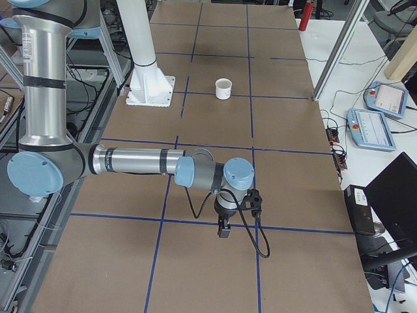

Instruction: Flip mug

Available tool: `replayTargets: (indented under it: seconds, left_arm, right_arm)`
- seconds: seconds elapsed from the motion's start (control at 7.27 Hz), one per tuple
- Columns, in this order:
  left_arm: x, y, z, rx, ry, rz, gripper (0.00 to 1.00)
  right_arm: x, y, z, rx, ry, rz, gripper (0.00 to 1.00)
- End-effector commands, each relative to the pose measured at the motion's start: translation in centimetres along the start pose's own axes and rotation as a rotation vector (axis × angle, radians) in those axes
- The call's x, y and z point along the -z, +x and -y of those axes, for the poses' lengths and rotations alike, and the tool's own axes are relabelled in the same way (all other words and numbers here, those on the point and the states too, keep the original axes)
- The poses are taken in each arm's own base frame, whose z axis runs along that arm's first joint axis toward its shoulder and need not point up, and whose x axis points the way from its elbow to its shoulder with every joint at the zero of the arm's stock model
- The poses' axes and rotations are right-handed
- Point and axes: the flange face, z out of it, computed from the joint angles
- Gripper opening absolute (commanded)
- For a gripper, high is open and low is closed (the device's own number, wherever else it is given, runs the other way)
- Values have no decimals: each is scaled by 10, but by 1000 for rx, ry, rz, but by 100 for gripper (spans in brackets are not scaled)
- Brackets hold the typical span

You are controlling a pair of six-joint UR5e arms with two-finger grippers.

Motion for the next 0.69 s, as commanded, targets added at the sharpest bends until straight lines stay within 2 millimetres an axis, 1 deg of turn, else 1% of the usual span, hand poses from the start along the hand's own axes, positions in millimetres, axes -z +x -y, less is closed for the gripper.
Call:
replayTargets:
  seconds: [0.0,0.14,0.41,0.55]
  left_arm:
    - [-27,-29,-48,70,2,-142,100]
    - [-28,-29,-48,140,-4,-146,100]
    - [-25,-28,-45,139,3,-144,100]
    - [-24,-27,-47,137,4,-141,100]
  right_arm:
    - [0,0,0,0,0,0,100]
    - [0,0,0,0,0,0,100]
    - [0,0,0,0,0,0,100]
    - [0,0,0,0,0,0,100]
